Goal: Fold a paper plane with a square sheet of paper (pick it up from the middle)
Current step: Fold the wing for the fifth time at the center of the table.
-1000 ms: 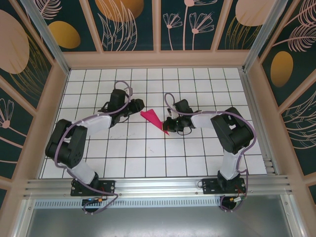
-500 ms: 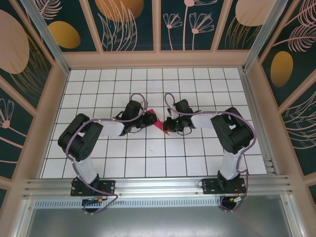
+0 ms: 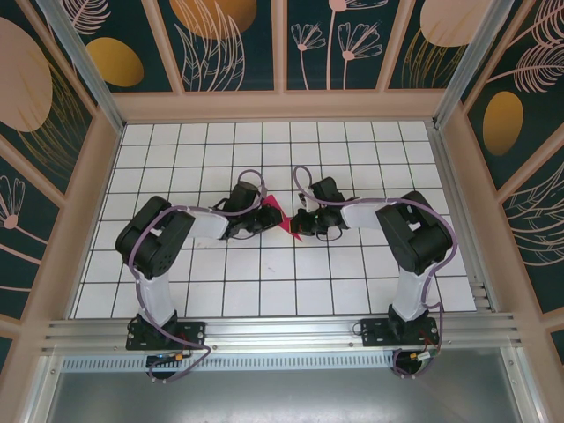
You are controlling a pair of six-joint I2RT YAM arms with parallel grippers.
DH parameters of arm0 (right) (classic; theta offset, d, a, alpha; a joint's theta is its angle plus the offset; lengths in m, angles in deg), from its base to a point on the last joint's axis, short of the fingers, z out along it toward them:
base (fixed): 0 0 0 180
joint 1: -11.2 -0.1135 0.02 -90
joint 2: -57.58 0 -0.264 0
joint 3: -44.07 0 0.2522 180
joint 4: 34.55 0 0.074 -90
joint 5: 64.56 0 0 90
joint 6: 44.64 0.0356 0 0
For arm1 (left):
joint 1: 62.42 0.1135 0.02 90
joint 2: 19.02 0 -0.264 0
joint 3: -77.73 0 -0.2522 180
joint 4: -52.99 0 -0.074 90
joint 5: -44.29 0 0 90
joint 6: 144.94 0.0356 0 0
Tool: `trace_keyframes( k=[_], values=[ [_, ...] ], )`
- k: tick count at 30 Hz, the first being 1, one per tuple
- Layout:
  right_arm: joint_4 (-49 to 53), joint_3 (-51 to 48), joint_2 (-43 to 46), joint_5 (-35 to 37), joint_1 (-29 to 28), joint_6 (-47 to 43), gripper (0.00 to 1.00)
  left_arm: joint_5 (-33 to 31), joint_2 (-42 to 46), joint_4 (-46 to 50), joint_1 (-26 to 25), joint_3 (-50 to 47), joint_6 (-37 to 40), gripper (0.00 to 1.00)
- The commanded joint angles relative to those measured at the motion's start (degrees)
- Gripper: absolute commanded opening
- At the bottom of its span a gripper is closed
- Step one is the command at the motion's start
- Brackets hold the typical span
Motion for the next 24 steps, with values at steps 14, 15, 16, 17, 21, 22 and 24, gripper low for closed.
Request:
trace_keyframes(
  k=[14, 15, 16, 17, 21, 22, 24],
  values=[
    [10.1, -5.0, -7.0, 12.5, -0.9, -1.1, 0.00, -10.1, -0.4, 12.5, 2.5, 4.1, 3.3, 0.23],
    [10.1, -5.0, -7.0, 12.5, -1.0, -1.1, 0.00, -10.1, -0.2, 12.5, 3.0, 4.1, 3.5, 0.24],
    [10.1, -5.0, -7.0, 12.5, -0.9, -1.1, 0.00, -10.3, -0.1, 12.3, 3.7, 3.9, 3.7, 0.25],
    [10.0, -5.0, -7.1, 12.5, -0.9, -1.1, 0.00, -10.4, 0.0, 12.0, 4.4, 3.8, 3.9, 0.25],
    [9.9, -5.1, -7.3, 12.4, -1.0, -1.1, 0.00, -10.7, -0.2, 11.0, 6.4, 3.6, 4.2, 0.25],
    [9.9, -5.1, -7.2, 12.3, -1.0, -1.1, 0.00, -10.8, -0.3, 10.8, 6.9, 3.7, 4.2, 0.24],
    [9.8, -5.1, -7.4, 12.3, -0.9, -1.1, 0.00, -11.3, -0.6, 10.6, 7.6, 3.9, 4.4, 0.24]
  ],
)
